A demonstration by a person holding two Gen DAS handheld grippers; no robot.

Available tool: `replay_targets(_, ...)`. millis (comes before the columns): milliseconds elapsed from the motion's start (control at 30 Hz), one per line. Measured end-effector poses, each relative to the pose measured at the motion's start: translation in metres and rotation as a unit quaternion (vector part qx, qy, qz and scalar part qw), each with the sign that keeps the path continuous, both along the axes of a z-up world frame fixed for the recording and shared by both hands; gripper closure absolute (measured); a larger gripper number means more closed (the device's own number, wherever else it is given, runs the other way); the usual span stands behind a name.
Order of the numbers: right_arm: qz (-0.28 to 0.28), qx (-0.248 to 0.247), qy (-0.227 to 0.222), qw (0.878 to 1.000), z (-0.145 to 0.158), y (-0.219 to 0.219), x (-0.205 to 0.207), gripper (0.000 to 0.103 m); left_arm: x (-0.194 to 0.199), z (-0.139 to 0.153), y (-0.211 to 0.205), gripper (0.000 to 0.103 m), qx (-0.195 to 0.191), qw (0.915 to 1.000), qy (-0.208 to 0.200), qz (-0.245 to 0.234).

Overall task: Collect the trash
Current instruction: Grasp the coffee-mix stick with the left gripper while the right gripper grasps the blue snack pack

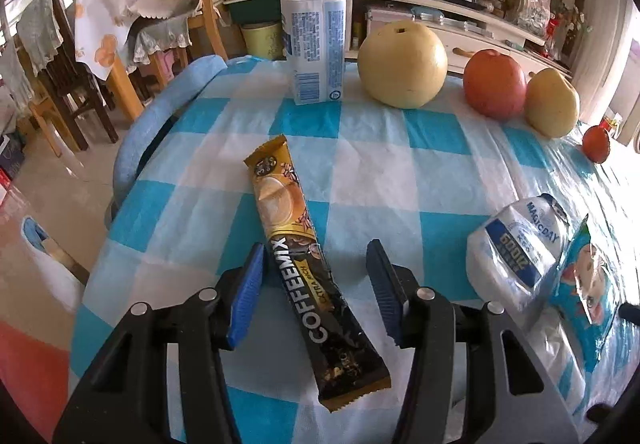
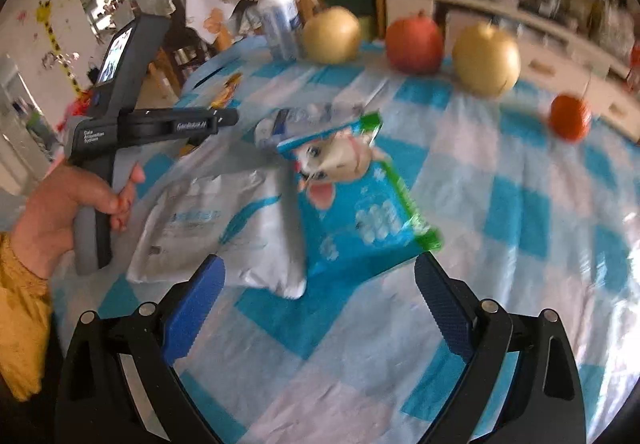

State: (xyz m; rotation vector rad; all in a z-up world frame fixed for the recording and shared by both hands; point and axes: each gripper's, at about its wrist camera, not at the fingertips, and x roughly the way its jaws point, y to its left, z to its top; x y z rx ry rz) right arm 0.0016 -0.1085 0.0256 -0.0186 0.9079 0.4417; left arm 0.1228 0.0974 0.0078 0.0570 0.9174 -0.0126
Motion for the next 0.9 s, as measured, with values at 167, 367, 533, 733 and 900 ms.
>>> replay_targets(167, -0.045, -0.017, -0.032, 0.998, 0.0, -0.008, 0.012, 0.008, 0.0, 0.0, 0.002, 0.054, -0.01, 0.9999, -0.002, -0.007)
replay_targets(367, -0.048, -0.037, -0.027, 0.998, -0.012, -0.001, 0.028, 0.008, -0.004, 0.0, -0.006, 0.077, -0.017, 0.9995, -0.006, -0.024)
replay_targets(533, -0.05, -0.047, -0.02, 0.997, -0.015, 0.002, 0.032, 0.028, -0.011, 0.001, -0.006, 0.08, -0.031, 0.999, -0.005, -0.031)
replay_targets(733, -0.055, -0.043, -0.02, 0.997, -0.014, -0.001, 0.028, 0.035, -0.023, 0.002, -0.003, 0.081, -0.051, 0.9981, -0.003, -0.034)
replay_targets(900, -0.044, -0.044, -0.029, 0.998, -0.012, 0.002, 0.021, 0.048, -0.036, 0.007, -0.001, 0.082, -0.055, 0.9977, -0.011, -0.037)
